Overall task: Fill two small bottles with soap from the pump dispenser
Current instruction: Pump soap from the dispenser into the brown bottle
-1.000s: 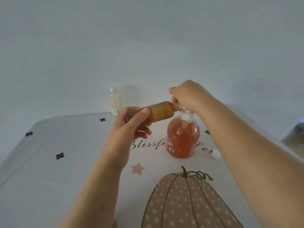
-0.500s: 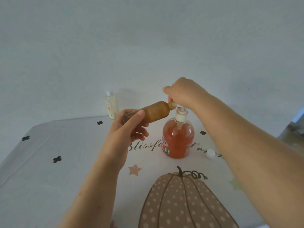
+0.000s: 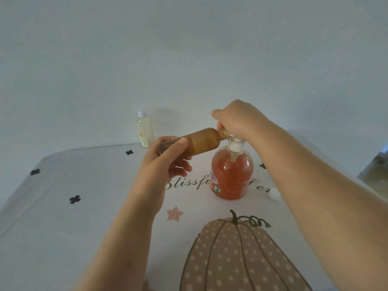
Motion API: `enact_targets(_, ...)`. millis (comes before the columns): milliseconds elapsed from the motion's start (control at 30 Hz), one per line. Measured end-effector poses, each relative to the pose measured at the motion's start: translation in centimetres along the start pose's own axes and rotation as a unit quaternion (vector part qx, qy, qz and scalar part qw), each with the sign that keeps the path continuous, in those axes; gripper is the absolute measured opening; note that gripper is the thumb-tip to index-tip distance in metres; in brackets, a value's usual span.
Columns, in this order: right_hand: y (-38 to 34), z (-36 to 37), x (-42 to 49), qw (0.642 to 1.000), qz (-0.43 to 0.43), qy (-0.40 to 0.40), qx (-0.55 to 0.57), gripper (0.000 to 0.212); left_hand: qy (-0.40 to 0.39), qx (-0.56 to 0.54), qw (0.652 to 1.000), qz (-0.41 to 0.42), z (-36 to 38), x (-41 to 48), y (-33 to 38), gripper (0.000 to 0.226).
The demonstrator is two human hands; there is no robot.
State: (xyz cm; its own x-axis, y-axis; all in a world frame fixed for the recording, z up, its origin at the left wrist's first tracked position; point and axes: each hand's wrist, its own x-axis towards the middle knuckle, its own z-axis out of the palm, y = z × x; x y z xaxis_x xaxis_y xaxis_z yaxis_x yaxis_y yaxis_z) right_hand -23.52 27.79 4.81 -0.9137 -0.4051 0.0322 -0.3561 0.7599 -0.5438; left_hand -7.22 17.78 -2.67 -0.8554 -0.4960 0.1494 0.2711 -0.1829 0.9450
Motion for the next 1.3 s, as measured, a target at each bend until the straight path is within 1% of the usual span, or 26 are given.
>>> enact_targets(333,0.0,-0.1,-0.3,1.0,-0.003,0.011,0.001,0.037,0.0,-0.005,1.0,0.004,0.0,-0.1,0.0,0.032)
enact_targets(467,-0.5,-1.0,-0.4,0.999,-0.012,0.021,-0.028,0.037,-0.005,-0.004,1.0,0.013,0.2,-0.2,0.2,0.036)
enact_targets(533,-0.6,-1.1,-0.3,0.999,-0.012,0.02,-0.039,0.037,-0.004,-0.004,1.0,0.018,0.2,-0.3,0.2,0.035)
enact_targets(700,-0.4,-1.0,-0.2,1.0,-0.011,0.018,-0.01,0.036,-0.002,-0.006,1.0,0.021,0.2,-0.3,0.2,0.032)
enact_targets(900,-0.1,-0.8,-0.2,0.999,-0.003,0.01,0.045,0.037,-0.006,-0.004,1.0,0.015,0.3,-0.2,0.1,0.034)
enact_targets(1067,-0.1,0.1,0.3,1.0,0.01,-0.019,0.012,0.033,0.006,0.004,1.0,0.017,0.1,0.0,0.0,0.032)
enact_targets(1300,0.0,0.1,0.3,1.0,0.004,-0.011,0.007,0.029,0.009,0.006,1.0,0.017,0.1,0.0,-0.1,0.031)
